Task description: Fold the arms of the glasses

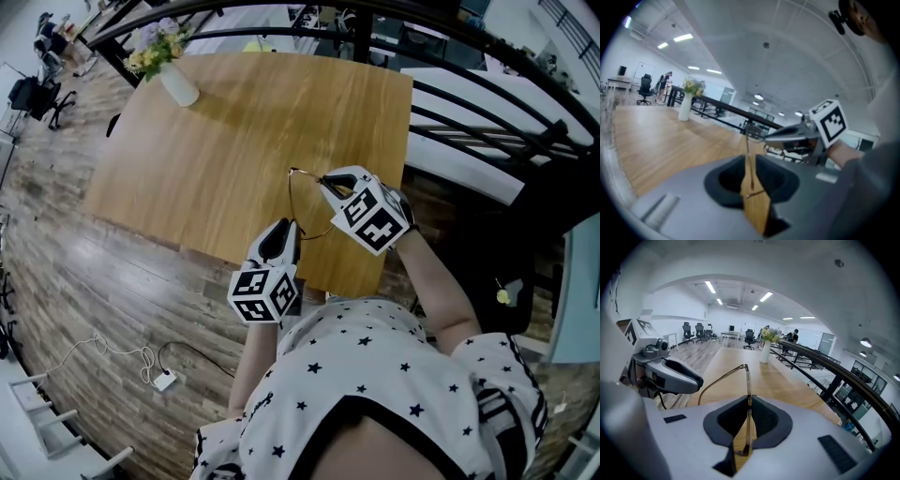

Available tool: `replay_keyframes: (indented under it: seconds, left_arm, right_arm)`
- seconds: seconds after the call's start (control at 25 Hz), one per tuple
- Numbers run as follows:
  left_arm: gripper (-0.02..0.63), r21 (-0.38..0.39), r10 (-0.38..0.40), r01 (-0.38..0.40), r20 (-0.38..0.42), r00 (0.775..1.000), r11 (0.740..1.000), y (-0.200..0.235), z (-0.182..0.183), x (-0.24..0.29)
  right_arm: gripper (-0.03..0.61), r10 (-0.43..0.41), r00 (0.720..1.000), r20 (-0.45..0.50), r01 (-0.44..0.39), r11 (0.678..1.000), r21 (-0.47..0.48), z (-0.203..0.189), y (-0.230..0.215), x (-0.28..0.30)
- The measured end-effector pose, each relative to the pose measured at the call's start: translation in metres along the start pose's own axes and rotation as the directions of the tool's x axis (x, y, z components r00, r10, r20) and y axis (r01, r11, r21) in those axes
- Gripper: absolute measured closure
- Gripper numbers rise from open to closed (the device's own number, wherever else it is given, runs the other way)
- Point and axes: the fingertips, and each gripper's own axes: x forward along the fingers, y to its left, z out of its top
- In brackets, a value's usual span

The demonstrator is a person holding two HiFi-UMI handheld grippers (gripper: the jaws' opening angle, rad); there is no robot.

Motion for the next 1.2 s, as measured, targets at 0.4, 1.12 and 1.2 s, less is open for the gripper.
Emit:
replay_keyframes:
  seconds: [0.4,1.12,1.2]
  left_arm:
    - [0.542,0.036,-0.025,0.025,-0.007,1.000,0.999,-0.013,0.003,0.003]
    - [0.574,0.063,-0.075,0.077,-0.028,0.997,0.995,-0.034,0.004,0.008]
    - [0.574,0.068,-0.086,0.089,-0.040,0.995,0.994,-0.037,0.003,0.010]
  right_arm:
    - [0.555,-0.012,0.999,0.049,0.013,1.000,-0.016,0.019,-0.002,-0.015]
    - [0.555,0.004,0.998,0.068,-0.003,1.000,-0.016,0.022,0.006,-0.018]
    - [0.555,0.010,0.998,0.070,-0.008,1.000,-0.023,0.023,0.009,-0.017]
